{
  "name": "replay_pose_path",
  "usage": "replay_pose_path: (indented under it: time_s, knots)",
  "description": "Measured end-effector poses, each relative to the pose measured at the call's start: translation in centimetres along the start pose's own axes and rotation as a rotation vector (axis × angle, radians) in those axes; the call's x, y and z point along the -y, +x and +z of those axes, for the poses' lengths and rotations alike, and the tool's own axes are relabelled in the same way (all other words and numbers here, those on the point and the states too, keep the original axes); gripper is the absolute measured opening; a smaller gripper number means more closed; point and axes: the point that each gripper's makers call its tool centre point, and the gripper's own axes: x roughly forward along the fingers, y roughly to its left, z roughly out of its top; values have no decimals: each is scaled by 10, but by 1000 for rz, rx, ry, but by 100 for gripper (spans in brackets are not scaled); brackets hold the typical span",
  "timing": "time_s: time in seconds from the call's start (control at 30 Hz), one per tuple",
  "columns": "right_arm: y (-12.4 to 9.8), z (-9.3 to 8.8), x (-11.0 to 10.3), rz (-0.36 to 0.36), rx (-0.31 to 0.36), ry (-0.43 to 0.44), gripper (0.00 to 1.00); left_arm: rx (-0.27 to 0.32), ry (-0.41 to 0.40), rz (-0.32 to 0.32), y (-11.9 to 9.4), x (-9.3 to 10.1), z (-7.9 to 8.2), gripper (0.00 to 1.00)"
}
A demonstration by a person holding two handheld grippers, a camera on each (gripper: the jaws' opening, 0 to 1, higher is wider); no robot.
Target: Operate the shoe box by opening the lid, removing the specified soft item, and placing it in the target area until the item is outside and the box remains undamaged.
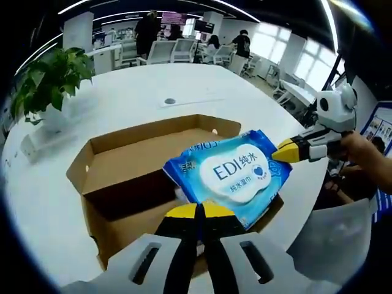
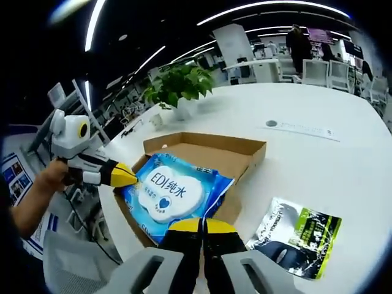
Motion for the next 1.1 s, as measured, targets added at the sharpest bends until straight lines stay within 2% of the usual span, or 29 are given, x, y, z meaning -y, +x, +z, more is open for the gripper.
replay_pose_path:
  time_s: [0.37,1.1]
  knots:
    - [-24,0,31,-49,6,32,0,-10,28,-46,19,31,14,0]
    - [-57,-10,85,-134,-4,65,0,-3,63,-96,50,79,40,0]
